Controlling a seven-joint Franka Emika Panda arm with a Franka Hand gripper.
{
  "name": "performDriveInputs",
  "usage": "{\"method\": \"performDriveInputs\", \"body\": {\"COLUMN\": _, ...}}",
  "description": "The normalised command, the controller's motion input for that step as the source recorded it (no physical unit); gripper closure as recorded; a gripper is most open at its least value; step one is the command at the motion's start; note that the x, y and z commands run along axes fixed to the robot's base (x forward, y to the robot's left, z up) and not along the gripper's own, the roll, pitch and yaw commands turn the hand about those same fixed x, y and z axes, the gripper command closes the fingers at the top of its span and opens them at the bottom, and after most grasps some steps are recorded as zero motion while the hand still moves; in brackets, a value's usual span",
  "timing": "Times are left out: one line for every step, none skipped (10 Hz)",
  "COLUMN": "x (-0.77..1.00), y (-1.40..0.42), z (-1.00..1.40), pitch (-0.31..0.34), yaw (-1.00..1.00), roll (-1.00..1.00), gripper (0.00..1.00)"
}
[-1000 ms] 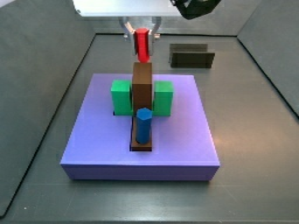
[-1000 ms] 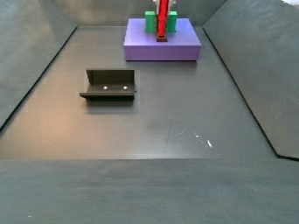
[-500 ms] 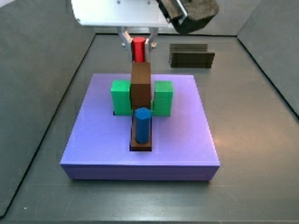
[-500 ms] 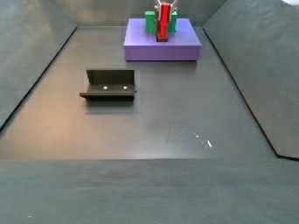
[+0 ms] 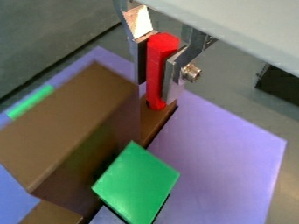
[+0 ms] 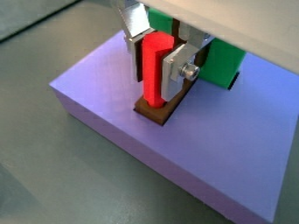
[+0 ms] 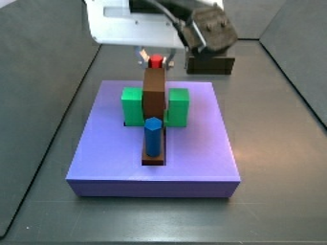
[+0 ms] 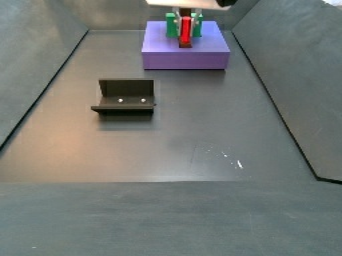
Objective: Pick up the red object. Move up. Move to above the board. Insert the red object.
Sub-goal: Insert the red object.
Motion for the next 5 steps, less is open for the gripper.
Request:
{"method": "performDriveInputs", "body": {"x": -0.03, "y": 0.01, "z": -0.43, "pitch": -0.019, "yaw": -0.07, "roll": 0.0, "gripper": 1.0}}
{"method": "performDriveInputs", "body": {"x": -0.04, "y": 0.0, "z": -0.4, "pitch": -0.027, "yaw": -0.09, "roll": 0.0, "gripper": 1.0}}
{"method": "performDriveInputs", "body": {"x": -0.07, "y": 0.0, "z": -0.36, "pitch": -0.034, "yaw": -0.06, "roll": 0.0, "gripper": 1.0}}
{"method": "performDriveInputs", "body": {"x": 0.0, "y": 0.0, "z": 0.0, "pitch": 0.0, "yaw": 0.0, "roll": -0.01, "gripper": 1.0}}
{"method": "performDriveInputs", "body": {"x": 0.0, "y": 0.0, "z": 0.0, "pitch": 0.0, "yaw": 0.0, "roll": 0.0, "gripper": 1.0}}
